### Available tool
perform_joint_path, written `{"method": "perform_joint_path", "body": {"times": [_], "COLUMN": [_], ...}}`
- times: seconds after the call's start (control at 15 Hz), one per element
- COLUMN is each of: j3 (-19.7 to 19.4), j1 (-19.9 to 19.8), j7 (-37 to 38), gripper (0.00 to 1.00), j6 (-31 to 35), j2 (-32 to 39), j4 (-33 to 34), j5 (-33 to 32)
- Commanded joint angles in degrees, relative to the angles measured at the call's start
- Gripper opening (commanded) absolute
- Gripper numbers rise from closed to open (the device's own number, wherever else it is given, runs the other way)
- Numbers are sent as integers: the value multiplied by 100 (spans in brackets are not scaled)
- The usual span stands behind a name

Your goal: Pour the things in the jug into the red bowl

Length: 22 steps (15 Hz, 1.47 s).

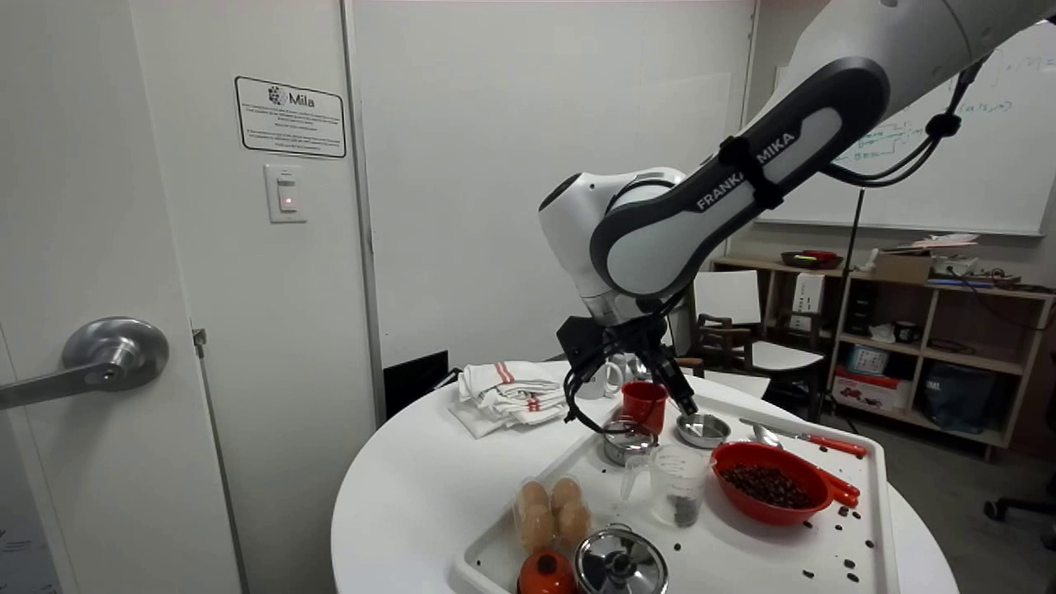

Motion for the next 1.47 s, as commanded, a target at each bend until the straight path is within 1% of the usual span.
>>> {"method": "perform_joint_path", "body": {"times": [0.0,0.13,0.27,0.33,0.53,0.6,0.73,0.93,1.2,1.4], "j3": [-436,-297,-212,-158,-158,-246,-452,-606,-639,-524], "j1": [-64,-255,-268,-246,-100,4,200,339,418,383], "j7": [-2,-6,-7,-8,-8,-8,-8,-8,-8,-8], "gripper": [100,100,100,100,100,100,100,100,100,100], "j6": [-15,-13,125,287,753,916,1205,1386,1536,1574], "j2": [370,331,165,37,-185,-194,-115,-4,47,91], "j4": [418,407,251,132,-75,-115,-135,-171,-347,-402], "j5": [737,1093,1398,1489,1753,1819,1894,1937,1963,1882]}}
